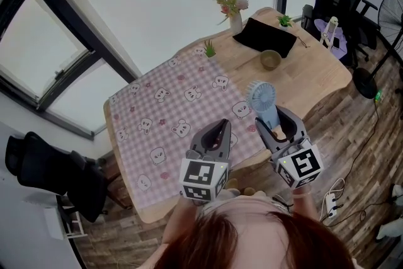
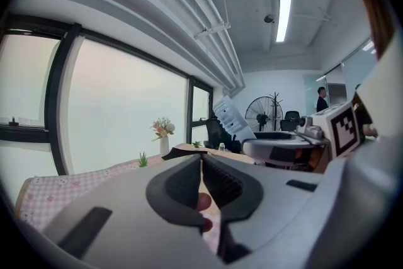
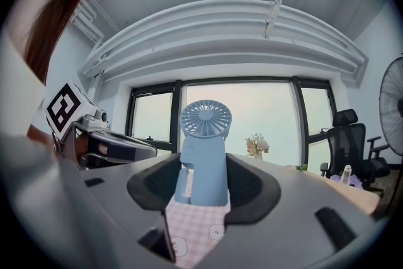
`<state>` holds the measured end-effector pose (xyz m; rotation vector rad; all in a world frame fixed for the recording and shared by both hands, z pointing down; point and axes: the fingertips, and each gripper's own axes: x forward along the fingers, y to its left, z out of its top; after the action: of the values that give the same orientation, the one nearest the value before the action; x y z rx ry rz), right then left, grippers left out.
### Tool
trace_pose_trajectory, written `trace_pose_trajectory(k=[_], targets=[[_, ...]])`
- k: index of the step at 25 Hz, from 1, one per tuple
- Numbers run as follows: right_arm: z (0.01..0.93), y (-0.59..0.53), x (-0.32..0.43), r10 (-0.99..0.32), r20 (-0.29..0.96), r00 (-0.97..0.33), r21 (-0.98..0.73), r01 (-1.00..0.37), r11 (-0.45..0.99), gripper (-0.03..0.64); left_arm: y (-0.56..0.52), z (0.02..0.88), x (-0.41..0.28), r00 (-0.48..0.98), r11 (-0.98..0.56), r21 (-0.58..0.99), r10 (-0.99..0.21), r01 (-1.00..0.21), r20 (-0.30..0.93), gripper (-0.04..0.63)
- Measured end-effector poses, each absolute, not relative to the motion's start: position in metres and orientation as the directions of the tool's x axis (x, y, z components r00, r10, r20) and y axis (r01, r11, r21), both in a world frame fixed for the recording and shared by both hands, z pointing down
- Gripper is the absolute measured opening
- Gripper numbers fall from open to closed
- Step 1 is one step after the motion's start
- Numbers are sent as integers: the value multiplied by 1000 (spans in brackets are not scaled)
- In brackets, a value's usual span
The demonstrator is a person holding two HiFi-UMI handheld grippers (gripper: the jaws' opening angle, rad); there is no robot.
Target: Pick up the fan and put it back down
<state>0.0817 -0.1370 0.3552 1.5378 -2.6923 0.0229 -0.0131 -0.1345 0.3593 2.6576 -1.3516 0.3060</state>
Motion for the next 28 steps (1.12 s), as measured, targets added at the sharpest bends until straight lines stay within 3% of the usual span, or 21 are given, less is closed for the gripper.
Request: trace_pose_trajectory(k=[28], targets=[[418,-170,68,-837,216,-504,64,-848,527,212,-145,382,-19,585,-591,72,-760,-803,283,15]])
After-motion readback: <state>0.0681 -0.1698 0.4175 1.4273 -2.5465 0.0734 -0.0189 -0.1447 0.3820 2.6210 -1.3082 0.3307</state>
